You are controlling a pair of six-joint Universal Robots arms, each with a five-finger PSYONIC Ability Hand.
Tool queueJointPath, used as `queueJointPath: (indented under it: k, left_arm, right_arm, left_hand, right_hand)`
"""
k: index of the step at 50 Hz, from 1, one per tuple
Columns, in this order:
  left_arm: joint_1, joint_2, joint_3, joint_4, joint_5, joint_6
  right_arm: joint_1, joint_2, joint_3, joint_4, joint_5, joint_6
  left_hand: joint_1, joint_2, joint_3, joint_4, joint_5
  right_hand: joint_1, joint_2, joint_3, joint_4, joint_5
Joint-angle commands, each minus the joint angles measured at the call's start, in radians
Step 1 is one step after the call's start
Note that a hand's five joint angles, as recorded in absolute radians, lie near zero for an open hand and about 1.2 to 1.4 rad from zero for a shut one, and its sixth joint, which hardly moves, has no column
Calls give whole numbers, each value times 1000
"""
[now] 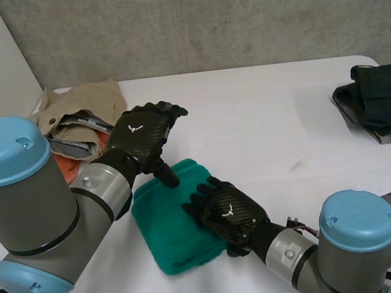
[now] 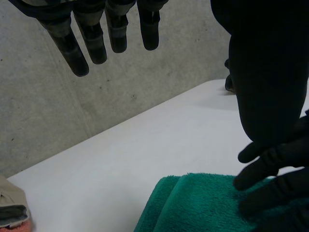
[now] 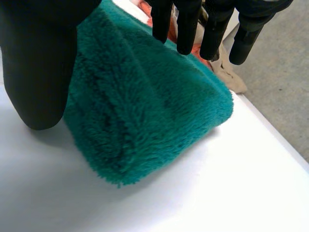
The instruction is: Fold the laundry.
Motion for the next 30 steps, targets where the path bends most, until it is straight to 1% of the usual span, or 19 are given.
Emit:
queueJointPath:
  k: [1,16,30]
  left_arm:
    - [2,0,-1,0,-1,0]
    - [3,0,-12,0,1,0]
    - [2,2,-17,2,1,0]
  right_arm:
    - [3,15,-43,-9,3,-2]
    - [10,92,-152,-1,6,-2]
    - [9,43,-67,8,10,1]
  left_hand:
    - [-14,3,-5,8,0]
    - [-14,3,-5,8,0]
    - [-17,0,-8,5,-3]
  right_hand:
    - [72,70,64,63,52]
    - [110,108,103,101,90]
    - [93,90,85,83,73]
